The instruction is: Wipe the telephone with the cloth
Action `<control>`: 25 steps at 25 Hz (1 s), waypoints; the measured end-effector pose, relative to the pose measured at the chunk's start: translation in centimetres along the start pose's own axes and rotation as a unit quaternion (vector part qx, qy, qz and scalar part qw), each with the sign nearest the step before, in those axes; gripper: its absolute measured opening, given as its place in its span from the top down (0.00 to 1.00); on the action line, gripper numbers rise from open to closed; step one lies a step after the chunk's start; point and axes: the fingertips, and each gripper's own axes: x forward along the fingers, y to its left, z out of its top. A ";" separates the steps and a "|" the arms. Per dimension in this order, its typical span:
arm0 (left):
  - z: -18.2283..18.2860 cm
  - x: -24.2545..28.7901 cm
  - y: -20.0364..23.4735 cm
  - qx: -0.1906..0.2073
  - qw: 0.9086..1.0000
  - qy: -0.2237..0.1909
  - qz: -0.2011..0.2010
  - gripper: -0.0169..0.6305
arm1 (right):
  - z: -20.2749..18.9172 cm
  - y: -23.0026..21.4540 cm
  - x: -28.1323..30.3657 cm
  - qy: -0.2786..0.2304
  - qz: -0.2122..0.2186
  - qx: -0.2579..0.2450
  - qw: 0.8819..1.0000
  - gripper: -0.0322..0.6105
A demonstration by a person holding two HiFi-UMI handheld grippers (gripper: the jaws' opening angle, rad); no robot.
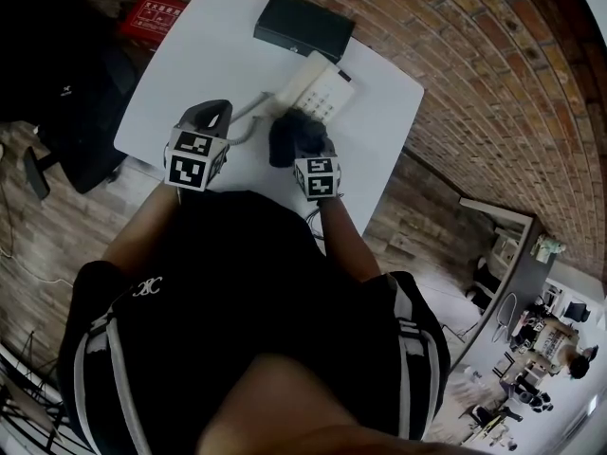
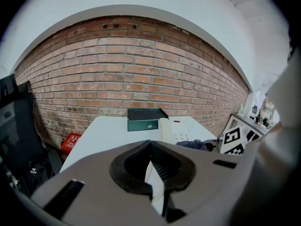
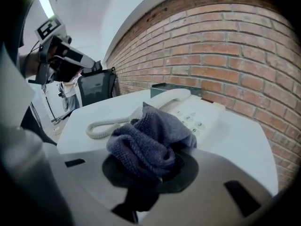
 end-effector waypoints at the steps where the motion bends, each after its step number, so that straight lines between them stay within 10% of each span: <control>1: 0.0 0.0 0.1 0.000 1.000 0.000 0.000 0.98 | 0.3 -1.0 0.2 -0.001 -0.015 0.003 1.000 0.85; 14: 0.6 -0.9 1.0 0.002 1.000 -0.013 -0.004 0.98 | 5.8 -11.5 2.0 -0.016 -0.145 0.041 0.988 0.85; 25: 2.0 -1.0 1.2 -0.015 0.999 -0.036 -0.025 0.98 | 16.0 -9.2 -7.4 -0.185 -0.151 0.099 0.966 0.85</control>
